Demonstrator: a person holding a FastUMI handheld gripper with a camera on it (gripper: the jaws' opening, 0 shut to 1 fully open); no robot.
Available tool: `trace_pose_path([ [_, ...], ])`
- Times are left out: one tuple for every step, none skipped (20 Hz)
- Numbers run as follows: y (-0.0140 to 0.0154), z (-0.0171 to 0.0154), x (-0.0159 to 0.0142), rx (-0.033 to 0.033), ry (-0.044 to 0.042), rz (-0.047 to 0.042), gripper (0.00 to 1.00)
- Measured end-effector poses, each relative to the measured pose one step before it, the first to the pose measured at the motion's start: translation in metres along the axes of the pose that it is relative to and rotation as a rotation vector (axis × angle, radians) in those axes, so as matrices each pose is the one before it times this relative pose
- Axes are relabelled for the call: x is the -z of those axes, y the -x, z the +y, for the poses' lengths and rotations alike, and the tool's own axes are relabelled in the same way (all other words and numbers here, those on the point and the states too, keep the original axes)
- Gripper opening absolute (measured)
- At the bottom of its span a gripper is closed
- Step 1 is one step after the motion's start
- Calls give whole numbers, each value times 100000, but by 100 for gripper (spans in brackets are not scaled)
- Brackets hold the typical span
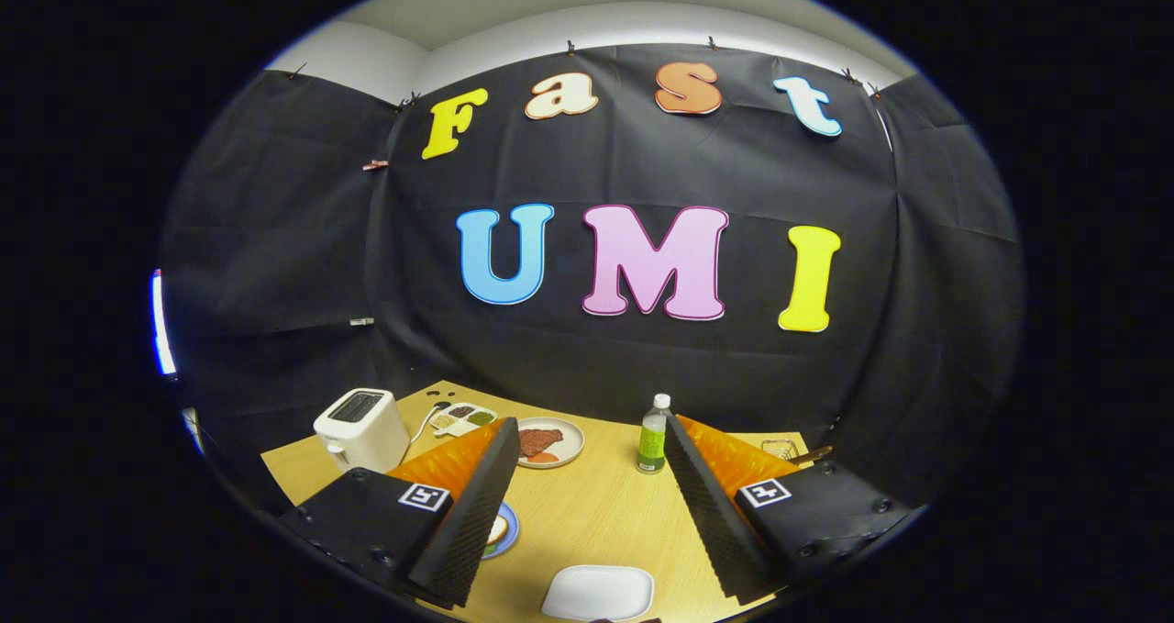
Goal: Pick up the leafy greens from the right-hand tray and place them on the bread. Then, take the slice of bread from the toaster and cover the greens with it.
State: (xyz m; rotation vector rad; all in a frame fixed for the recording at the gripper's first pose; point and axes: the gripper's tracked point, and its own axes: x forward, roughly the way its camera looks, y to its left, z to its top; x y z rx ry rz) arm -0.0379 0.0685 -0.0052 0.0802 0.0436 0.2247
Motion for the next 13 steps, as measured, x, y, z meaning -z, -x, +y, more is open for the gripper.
trace_pose_path([
  [195, -127, -13, -100, -3, -132, 98],
  [76, -152, -128, 61, 50, -412, 98],
  [-95, -225, -82, 379, 73, -94, 98],
  [-49, -59, -177, -71, -126, -402, 98],
  [-96, 8, 1, 14, -184, 139, 98],
  [-95, 59, 58, -302, -185, 129, 98],
  [-99, 171, 18, -252, -187, 6, 98],
  [23, 168, 52, -380, -98, 294, 98],
  [-30, 110, 66, -85, -92, 41, 98],
  [14, 95, 2, 382, -40, -91, 98],
  [78, 160, -10, -155, -199, -173, 98],
  [117, 84, 120, 78, -213, 195, 98],
  [63, 23, 51, 191, -37, 123, 98],
])
